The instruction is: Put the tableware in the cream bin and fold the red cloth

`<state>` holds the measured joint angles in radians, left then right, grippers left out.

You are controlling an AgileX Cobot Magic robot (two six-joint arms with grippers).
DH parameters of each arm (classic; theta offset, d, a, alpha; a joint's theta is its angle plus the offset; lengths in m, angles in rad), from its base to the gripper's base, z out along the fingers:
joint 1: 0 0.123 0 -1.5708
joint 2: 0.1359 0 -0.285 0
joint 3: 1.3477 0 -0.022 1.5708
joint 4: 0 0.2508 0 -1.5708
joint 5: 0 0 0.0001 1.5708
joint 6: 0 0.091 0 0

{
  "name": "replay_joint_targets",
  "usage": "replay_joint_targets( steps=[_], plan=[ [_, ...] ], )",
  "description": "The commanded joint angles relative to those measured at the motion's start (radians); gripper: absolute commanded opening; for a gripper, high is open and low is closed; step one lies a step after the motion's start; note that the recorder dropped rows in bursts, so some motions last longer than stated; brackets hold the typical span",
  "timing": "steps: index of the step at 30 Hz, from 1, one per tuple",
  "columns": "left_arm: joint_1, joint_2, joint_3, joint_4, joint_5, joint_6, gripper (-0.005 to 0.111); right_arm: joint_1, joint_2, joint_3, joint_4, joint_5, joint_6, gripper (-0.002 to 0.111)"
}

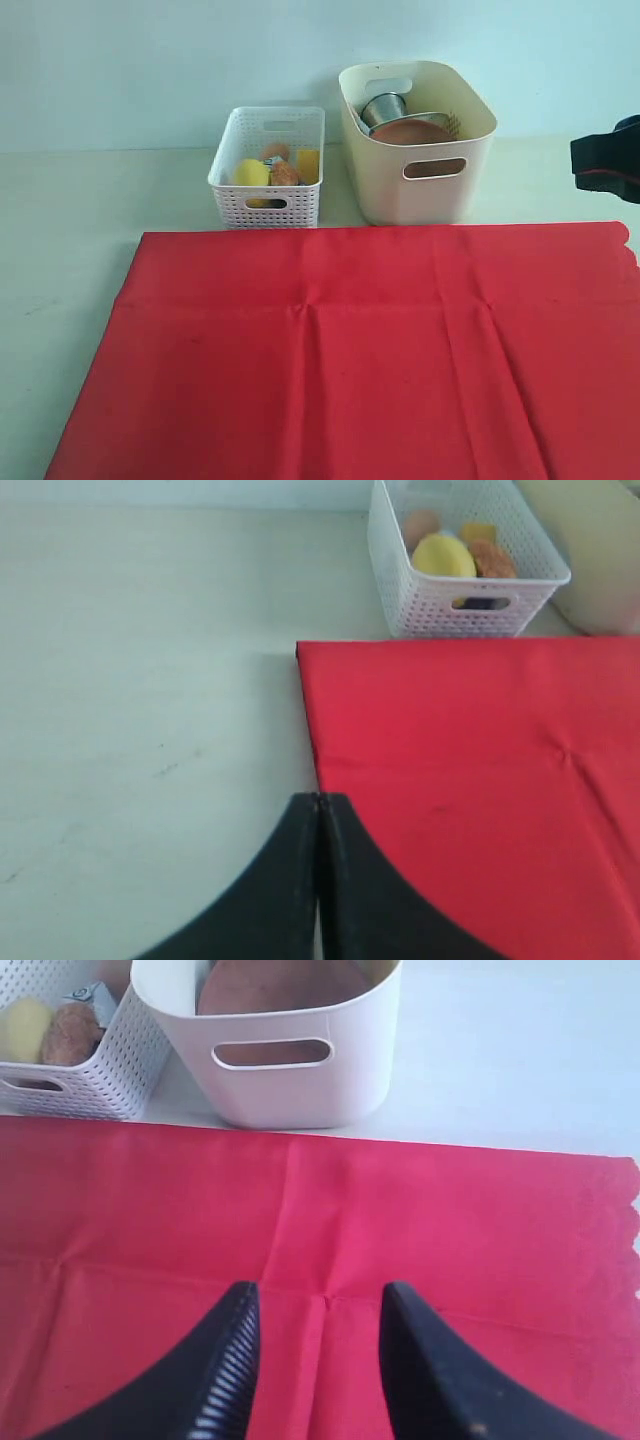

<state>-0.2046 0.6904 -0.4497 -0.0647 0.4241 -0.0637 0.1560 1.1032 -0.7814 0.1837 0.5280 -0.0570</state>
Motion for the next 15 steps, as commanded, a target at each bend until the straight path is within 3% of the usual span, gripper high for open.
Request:
replay_joint_targets(
  steps=[1,6,15],
  plan=[
    [-0.01,0.084,-0.048,-0.049,0.067,0.003,0.0,0.0,-0.01,0.005,0.002,0.003,-0.024,0.038],
    [-0.01,0.19,-0.068,-0.109,0.107,0.016,0.0,0.0,-0.01,0.005,0.002,0.02,-0.024,0.038],
    [-0.01,0.27,-0.108,-0.303,0.176,0.216,0.0,0.0,-0.01,0.005,0.002,-0.019,-0.026,0.038]
  ],
)
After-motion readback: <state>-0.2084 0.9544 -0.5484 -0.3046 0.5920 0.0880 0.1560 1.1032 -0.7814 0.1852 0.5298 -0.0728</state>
